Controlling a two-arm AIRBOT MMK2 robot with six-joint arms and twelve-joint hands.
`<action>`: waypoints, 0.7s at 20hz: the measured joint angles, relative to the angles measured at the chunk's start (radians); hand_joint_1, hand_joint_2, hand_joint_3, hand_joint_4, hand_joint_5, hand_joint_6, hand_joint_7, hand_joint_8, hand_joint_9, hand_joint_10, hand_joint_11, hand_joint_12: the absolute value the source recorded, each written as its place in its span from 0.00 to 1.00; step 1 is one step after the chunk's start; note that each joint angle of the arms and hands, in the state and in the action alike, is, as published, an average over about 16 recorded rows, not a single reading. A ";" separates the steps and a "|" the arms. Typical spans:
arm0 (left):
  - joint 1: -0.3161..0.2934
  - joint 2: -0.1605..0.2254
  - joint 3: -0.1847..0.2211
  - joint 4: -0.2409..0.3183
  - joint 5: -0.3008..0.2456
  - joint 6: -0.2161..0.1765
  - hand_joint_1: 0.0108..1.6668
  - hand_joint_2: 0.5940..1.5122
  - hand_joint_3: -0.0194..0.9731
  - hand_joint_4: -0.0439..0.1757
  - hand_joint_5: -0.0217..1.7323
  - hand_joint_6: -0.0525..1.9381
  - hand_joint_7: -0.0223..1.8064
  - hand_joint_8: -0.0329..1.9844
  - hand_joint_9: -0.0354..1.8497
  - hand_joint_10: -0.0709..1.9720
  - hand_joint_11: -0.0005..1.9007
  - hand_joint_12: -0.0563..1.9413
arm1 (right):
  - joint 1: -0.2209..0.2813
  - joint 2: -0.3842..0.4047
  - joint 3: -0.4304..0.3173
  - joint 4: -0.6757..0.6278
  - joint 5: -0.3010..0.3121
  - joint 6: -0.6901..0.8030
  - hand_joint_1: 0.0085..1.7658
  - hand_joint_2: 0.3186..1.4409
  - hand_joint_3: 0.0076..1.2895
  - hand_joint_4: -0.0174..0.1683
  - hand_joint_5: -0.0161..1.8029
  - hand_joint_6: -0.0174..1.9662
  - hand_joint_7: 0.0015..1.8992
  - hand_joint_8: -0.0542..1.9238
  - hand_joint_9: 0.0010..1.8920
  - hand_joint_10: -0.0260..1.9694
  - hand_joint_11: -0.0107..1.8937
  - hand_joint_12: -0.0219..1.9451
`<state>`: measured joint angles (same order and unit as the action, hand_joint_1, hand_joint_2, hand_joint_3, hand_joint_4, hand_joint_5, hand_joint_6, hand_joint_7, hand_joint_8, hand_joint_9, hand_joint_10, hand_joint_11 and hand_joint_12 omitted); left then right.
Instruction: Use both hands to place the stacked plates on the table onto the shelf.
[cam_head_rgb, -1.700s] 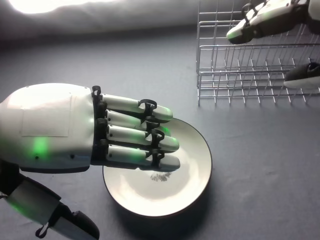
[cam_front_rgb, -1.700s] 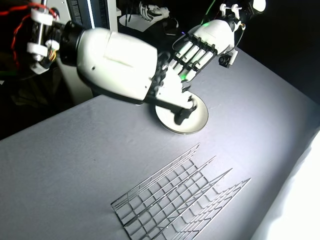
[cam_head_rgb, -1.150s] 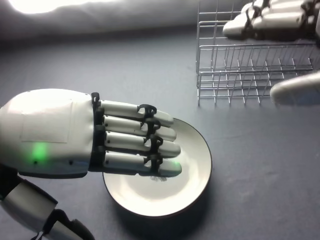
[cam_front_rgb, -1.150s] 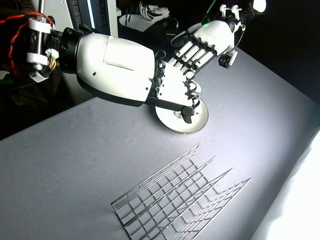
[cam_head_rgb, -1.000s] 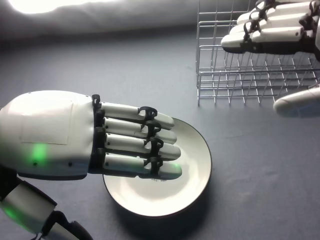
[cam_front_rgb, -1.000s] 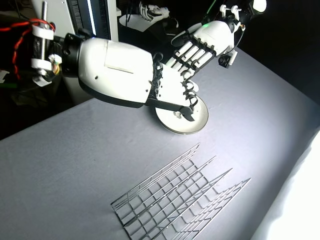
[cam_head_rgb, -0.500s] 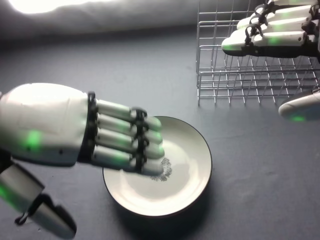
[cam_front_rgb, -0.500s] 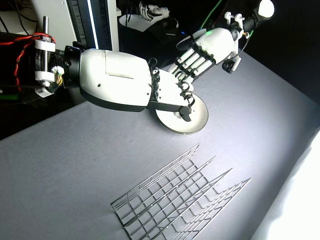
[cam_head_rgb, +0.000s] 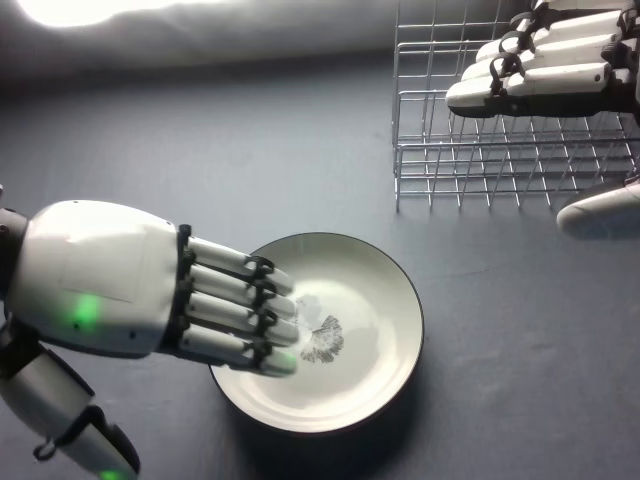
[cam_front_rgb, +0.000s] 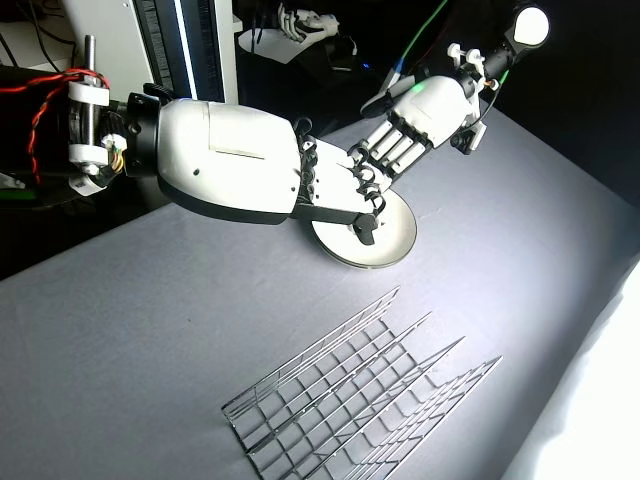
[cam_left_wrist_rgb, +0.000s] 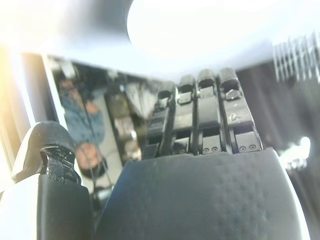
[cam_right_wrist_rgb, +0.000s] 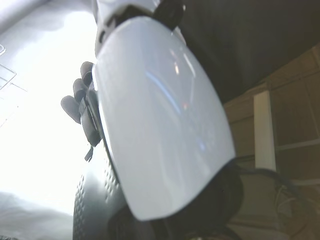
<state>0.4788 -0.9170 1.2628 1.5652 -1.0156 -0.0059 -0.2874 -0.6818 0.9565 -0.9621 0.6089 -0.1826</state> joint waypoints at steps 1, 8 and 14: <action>0.004 -0.001 0.001 0.008 0.012 0.002 0.01 0.56 0.02 0.18 0.06 0.02 0.06 0.02 0.07 0.04 0.01 0.12 | 0.000 0.000 0.000 0.000 0.000 0.000 0.01 0.82 0.00 0.11 0.09 0.02 0.12 0.04 0.13 0.03 0.02 0.44; 0.034 -0.012 0.027 0.039 0.077 0.028 0.01 0.55 0.02 0.19 0.05 0.02 0.05 0.02 0.05 0.04 0.01 0.10 | 0.000 0.000 0.000 0.000 0.003 -0.001 0.01 0.82 0.01 0.11 0.09 0.02 0.13 0.04 0.13 0.03 0.02 0.46; 0.070 -0.027 0.054 0.047 0.099 0.053 0.00 0.54 0.02 0.20 0.05 0.02 0.04 0.02 0.05 0.04 0.01 0.08 | 0.000 0.001 0.000 0.000 0.011 -0.002 0.01 0.83 0.01 0.11 0.10 0.02 0.14 0.04 0.14 0.03 0.02 0.49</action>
<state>0.5486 -0.9438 1.3164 1.6121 -0.9165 0.0474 -0.2873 -0.6811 0.9565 -0.9622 0.6199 -0.1846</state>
